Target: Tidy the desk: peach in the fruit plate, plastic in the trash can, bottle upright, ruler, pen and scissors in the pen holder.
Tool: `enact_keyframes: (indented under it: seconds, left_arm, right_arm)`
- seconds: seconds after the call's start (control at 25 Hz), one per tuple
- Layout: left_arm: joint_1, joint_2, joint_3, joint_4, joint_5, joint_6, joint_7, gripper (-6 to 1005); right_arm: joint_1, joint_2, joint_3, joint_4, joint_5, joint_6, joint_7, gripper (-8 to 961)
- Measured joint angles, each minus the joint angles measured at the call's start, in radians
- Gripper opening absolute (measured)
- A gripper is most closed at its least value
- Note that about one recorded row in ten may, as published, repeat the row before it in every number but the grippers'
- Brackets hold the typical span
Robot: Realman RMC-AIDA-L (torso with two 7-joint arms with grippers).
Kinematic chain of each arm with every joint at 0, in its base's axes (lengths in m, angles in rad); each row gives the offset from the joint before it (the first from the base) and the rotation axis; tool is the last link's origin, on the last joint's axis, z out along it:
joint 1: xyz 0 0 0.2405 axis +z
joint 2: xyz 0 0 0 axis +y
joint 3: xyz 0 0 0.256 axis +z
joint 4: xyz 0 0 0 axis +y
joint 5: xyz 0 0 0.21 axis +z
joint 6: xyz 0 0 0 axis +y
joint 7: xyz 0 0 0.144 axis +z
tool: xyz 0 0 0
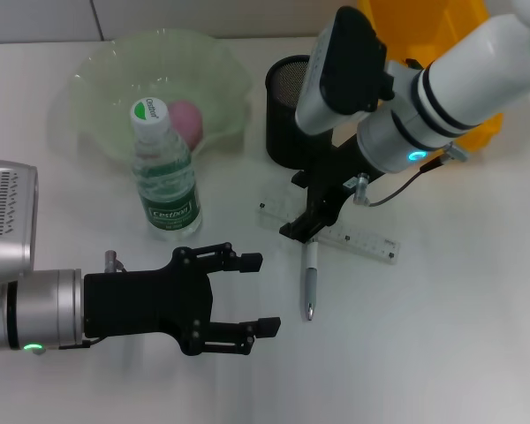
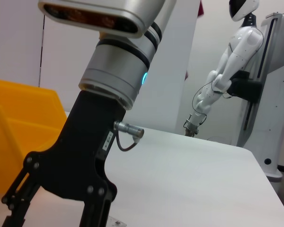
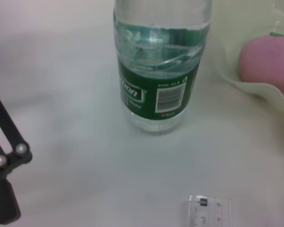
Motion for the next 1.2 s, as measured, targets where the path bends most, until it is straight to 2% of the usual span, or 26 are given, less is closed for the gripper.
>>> enact_keyframes:
  seconds: [0.04, 0.6, 0.84, 0.92, 1.2]
  left_arm:
    - [0.0, 0.0, 0.0, 0.0, 0.0, 0.0, 0.0, 832]
    - [0.001, -0.002, 0.005, 0.0, 0.0, 0.007, 0.004, 832]
    - [0.004, -0.002, 0.005, 0.001, 0.0, 0.008, 0.004, 832]
    - [0.009, -0.002, 0.005, 0.002, 0.0, 0.009, 0.005, 832]
    - [0.009, -0.002, 0.005, 0.0, 0.001, 0.009, 0.011, 832]
  right_arm:
    - [0.001, 0.0, -0.032, 0.001, 0.0, 0.018, 0.011, 828]
    - [0.01, 0.002, -0.149, 0.009, 0.006, 0.088, 0.103, 828]
    - [-0.001, 0.002, -0.154, -0.011, 0.007, 0.109, 0.12, 705]
    - [-0.003, 0.002, -0.152, -0.013, 0.007, 0.11, 0.12, 471]
    - [-0.01, 0.002, -0.148, -0.02, 0.01, 0.105, 0.127, 411]
